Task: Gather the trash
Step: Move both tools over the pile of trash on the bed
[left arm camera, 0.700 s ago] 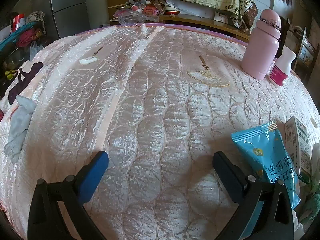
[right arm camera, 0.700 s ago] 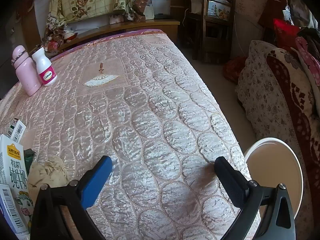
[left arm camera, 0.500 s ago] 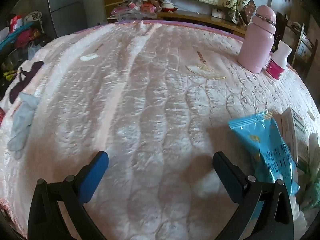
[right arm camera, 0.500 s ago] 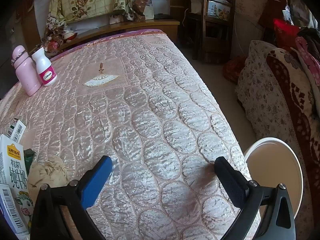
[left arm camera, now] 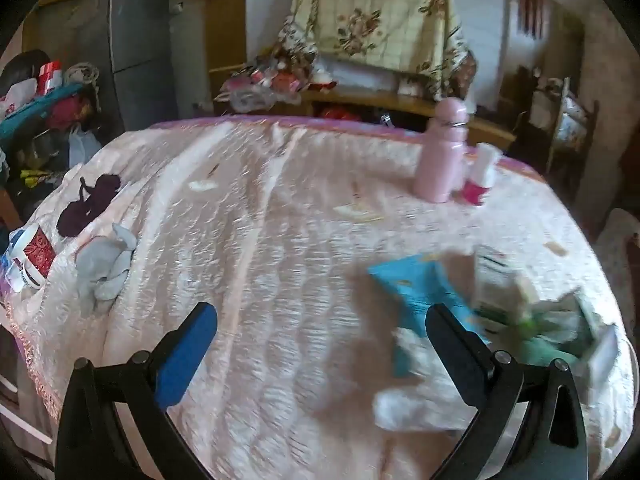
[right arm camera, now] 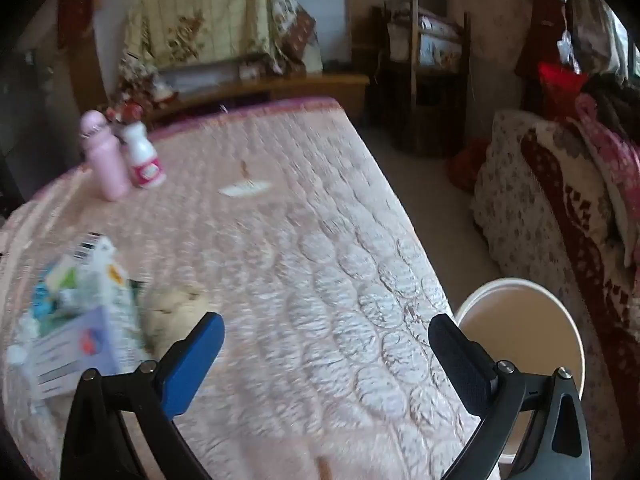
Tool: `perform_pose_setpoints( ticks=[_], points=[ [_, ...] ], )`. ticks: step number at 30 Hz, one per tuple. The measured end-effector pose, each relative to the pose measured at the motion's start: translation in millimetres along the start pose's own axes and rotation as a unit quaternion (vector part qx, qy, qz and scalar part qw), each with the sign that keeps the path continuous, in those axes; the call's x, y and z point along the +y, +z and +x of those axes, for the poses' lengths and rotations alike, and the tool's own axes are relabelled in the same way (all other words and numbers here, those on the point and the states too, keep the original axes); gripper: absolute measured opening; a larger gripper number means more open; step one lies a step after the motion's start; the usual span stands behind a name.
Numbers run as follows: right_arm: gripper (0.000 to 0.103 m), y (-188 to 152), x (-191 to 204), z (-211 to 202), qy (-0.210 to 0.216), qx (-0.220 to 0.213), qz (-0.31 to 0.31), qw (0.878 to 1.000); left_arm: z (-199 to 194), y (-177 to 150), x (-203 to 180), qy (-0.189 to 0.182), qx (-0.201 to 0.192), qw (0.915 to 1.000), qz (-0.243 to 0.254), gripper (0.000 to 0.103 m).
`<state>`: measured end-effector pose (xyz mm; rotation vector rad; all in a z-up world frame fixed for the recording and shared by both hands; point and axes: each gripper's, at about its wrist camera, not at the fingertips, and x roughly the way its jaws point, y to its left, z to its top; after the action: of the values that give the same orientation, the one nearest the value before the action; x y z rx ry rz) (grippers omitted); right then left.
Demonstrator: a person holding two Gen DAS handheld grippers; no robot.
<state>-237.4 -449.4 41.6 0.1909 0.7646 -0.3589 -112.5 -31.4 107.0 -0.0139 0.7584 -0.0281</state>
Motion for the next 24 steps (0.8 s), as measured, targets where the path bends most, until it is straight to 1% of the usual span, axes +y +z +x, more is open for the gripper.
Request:
perform_pose_setpoints(
  ticks=[1, 5, 8, 11, 17, 21, 24],
  points=[
    [0.103, 3.8, 7.7, -11.1, 0.004, -0.011, -0.003, 1.0, -7.1, -1.7, -8.6, -0.005, -0.005, 1.0, 0.001, 0.103],
    [0.103, 5.1, 18.2, -44.2, 0.023, -0.049, -0.006, 0.999, -27.9, -10.1, -16.4, -0.04, -0.017, 0.999, 0.007, 0.103],
    [0.103, 7.6, 24.0, -63.3, 0.048, -0.067, 0.0, 0.997, -40.1, -13.5, -27.1, -0.047, -0.035, 0.9981, 0.02, 0.103],
    [0.103, 4.0, 30.7, -81.8, 0.057, -0.086, 0.0, 0.995, -52.8, -17.2, -36.8, -0.06, -0.046, 0.9967, 0.031, 0.103],
    [0.103, 2.7, 41.2, -99.0, 0.064, -0.1, 0.0, 0.993, -65.6, -24.6, -47.3, -0.073, -0.056, 0.9951, 0.038, 0.103],
    [0.103, -2.5, 40.4, -99.0, 0.061, -0.103, 0.002, 0.993, -71.7, -28.1, -55.4, -0.077, -0.061, 0.994, 0.049, 0.103],
    [0.103, -3.6, 38.5, -100.0, 0.082, -0.1, 0.014, 0.991, -75.7, -30.0, -60.3, -0.08, -0.069, 0.9929, 0.056, 0.103]
  ],
)
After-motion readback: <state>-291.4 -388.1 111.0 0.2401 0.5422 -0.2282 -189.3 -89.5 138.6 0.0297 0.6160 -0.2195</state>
